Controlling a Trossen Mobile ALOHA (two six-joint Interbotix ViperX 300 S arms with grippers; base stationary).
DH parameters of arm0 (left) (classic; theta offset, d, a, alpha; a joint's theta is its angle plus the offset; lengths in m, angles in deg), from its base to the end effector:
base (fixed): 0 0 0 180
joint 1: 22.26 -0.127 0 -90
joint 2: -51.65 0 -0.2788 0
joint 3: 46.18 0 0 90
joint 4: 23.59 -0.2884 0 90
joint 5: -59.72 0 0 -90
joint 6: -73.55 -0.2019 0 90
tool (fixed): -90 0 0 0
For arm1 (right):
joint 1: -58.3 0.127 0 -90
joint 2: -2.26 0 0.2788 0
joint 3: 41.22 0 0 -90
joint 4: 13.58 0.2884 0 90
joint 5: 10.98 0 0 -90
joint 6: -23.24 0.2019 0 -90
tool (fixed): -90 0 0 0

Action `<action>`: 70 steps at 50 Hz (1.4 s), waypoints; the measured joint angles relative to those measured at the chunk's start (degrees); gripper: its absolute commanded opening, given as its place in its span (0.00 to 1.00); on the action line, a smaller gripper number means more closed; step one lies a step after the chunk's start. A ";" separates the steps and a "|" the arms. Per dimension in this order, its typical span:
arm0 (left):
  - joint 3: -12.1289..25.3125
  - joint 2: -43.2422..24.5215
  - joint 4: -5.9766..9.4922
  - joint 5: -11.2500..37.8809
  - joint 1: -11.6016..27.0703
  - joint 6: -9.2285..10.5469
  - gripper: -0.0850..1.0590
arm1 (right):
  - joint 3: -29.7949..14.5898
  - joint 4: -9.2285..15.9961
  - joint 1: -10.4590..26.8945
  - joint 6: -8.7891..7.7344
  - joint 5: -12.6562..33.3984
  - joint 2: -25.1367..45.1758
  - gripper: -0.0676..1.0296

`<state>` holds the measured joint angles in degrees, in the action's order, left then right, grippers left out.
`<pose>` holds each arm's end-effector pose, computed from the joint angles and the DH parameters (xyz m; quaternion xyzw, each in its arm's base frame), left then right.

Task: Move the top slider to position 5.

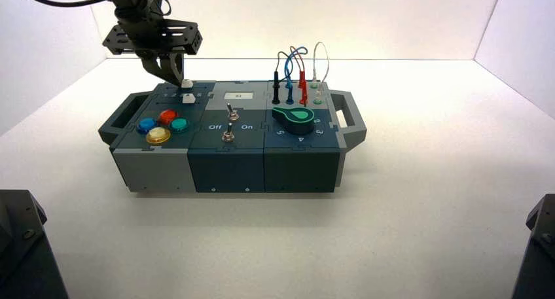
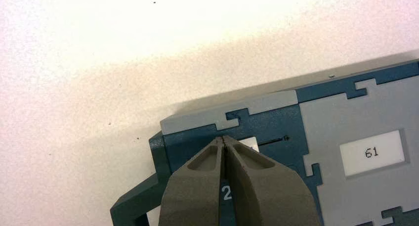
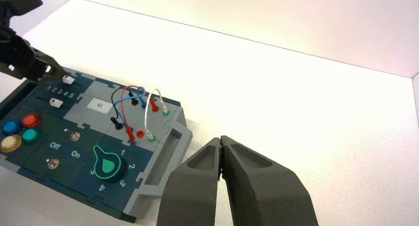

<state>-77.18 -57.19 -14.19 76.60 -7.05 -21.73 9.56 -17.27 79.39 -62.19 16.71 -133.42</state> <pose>0.3414 -0.1028 -0.0145 0.0328 0.5490 -0.1125 0.8275 0.2425 0.0870 0.1870 -0.0450 0.2781 0.1583 0.9463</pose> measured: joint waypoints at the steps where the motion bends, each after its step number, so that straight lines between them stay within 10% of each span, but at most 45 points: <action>1: 0.00 0.00 0.09 0.00 0.00 0.00 0.05 | 0.00 0.00 0.00 0.09 0.00 0.00 0.04; 70: 1.67 -2.11 0.00 -0.35 3.78 0.09 0.05 | 0.00 0.00 0.00 0.09 0.00 0.00 0.04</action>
<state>-75.51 -59.30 -14.19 76.24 -3.27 -21.64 9.56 -17.27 79.39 -62.10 16.71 -133.42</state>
